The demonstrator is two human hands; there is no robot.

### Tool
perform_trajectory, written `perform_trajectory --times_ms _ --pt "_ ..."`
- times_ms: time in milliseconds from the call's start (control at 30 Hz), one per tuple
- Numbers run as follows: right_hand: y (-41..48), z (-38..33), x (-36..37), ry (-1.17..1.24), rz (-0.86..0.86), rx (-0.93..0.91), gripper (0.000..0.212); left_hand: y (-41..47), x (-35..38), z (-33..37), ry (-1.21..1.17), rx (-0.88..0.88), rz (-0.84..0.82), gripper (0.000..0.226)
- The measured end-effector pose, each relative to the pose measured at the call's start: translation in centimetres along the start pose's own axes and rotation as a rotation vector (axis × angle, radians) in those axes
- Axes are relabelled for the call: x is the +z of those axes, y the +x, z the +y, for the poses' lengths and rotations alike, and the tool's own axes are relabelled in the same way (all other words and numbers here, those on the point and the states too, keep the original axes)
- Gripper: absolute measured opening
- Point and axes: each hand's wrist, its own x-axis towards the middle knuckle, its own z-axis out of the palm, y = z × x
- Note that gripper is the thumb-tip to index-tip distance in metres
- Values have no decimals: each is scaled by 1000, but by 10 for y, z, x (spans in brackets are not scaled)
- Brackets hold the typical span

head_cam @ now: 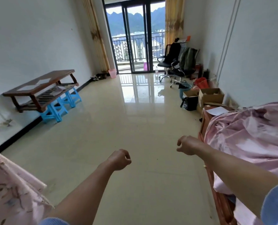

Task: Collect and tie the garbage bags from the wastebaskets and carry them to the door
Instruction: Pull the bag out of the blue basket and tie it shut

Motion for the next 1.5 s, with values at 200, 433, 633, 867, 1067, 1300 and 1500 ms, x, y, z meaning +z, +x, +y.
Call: perform_trajectory --times_ms 200,433,633,867,1067,1300,1500 --pt "157 -29 -49 -14 -1 -36 40 161 -49 2 -31 -32 -30 19" --pt "361 -37 -102 1 -21 70 42 382 -116 23 -1 23 -115 13" --pt "504 -29 -174 90 12 153 41 553 -206 84 24 87 -97 6" --pt "680 15 -222 148 -22 265 42 740 -230 161 81 189 -141 18" --pt "865 42 -286 172 -42 262 42 915 -270 217 94 161 -185 19" --pt "1056 32 -396 126 -25 188 39 1091 -346 264 13 133 -149 14" --pt "1222 26 -436 116 -21 170 40 1272 -381 291 32 111 -202 17"
